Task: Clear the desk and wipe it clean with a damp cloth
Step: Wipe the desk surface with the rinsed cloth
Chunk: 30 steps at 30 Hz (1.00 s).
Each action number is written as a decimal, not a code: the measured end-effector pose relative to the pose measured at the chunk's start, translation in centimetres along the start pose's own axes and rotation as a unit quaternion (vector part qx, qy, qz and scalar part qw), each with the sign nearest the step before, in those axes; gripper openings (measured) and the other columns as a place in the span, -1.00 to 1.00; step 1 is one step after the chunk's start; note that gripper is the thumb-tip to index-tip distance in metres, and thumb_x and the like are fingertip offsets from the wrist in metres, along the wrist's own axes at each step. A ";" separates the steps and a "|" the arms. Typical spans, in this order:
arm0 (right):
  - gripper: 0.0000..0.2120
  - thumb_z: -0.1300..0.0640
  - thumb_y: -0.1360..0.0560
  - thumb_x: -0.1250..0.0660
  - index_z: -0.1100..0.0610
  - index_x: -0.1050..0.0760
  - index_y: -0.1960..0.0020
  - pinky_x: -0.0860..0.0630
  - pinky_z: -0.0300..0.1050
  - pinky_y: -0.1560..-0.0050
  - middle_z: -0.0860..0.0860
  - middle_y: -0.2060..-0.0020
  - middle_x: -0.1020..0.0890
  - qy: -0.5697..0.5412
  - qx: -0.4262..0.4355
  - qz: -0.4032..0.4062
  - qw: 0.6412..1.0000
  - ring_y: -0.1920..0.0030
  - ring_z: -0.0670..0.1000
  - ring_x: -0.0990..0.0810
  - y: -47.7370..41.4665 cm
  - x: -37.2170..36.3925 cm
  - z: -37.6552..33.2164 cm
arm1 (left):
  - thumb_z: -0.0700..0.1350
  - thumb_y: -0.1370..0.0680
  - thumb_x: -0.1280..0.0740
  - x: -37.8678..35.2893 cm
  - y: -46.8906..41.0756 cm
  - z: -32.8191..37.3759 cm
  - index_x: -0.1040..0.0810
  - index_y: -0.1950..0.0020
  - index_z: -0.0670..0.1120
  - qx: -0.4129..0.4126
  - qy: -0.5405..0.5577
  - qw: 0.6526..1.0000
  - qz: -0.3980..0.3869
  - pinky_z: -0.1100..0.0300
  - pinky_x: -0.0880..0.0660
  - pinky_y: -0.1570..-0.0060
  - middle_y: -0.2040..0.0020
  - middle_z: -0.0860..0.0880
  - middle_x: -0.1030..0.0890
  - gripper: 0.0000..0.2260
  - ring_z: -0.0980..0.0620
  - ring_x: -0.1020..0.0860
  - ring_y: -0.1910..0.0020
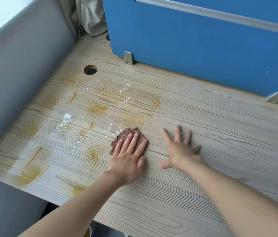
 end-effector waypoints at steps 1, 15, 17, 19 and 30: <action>0.29 -0.26 -0.32 -0.55 -0.24 0.48 -0.52 -0.11 0.61 -0.34 0.13 -0.51 0.50 0.002 -0.001 -0.001 1.000 -0.52 0.39 0.38 0.0 0.0 0.0 | 0.24 -0.48 0.44 0.2 -0.3 -0.3 0.37 -0.56 0.21 -0.001 0.002 1.000 -0.001 0.02 0.42 -0.49 -0.57 0.06 0.40 -0.38 0.05 0.46 -0.51; 0.30 -0.22 -0.32 -0.57 -0.24 0.48 -0.53 -0.07 0.65 -0.32 0.15 -0.50 0.52 -0.017 0.003 -0.012 1.000 -0.50 0.43 0.41 -0.7 -0.1 -0.1 | 0.24 -0.49 0.42 1.5 -3.2 -0.2 0.34 -0.56 0.22 0.025 0.012 1.000 0.007 0.04 0.41 -0.49 -0.57 0.07 0.38 -0.39 0.09 0.45 -0.50; 0.31 -0.22 -0.30 -0.58 -0.24 0.48 -0.53 -0.08 0.65 -0.32 0.15 -0.50 0.52 -0.014 0.002 -0.011 1.000 -0.51 0.42 0.40 -0.6 -0.2 -0.1 | 0.22 -0.53 0.36 1.9 -4.3 -0.5 0.32 -0.58 0.18 0.058 0.009 0.998 0.015 0.00 0.38 -0.51 -0.58 0.02 0.38 -0.41 0.07 0.44 -0.50; 0.31 -0.24 -0.30 -0.57 -0.25 0.47 -0.53 -0.10 0.63 -0.33 0.14 -0.51 0.51 -0.003 0.004 -0.010 1.000 -0.51 0.42 0.38 -0.5 -0.1 0.0 | 0.20 -0.61 0.28 1.6 -4.3 0.2 0.34 -0.58 0.14 0.059 0.003 0.998 0.001 -0.04 0.38 -0.51 -0.57 -0.02 0.41 -0.44 0.01 0.45 -0.51; 0.26 -0.20 -0.33 -0.57 -0.26 0.42 -0.54 -0.11 0.62 -0.34 0.11 -0.53 0.47 -0.041 -0.025 0.006 0.999 -0.52 0.42 0.36 -2.4 2.7 2.1 | 0.14 -0.66 0.15 2.7 -6.6 0.1 0.31 -0.59 0.15 0.065 0.017 0.998 0.003 -0.04 0.36 -0.52 -0.58 -0.02 0.39 -0.46 0.01 0.42 -0.53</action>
Point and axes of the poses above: each hand's wrist, its own y-axis away from the middle knuckle, its own x-axis out of the back of the hand, z = x × y, the point moved 9 cm from there along -y, towards the middle knuckle
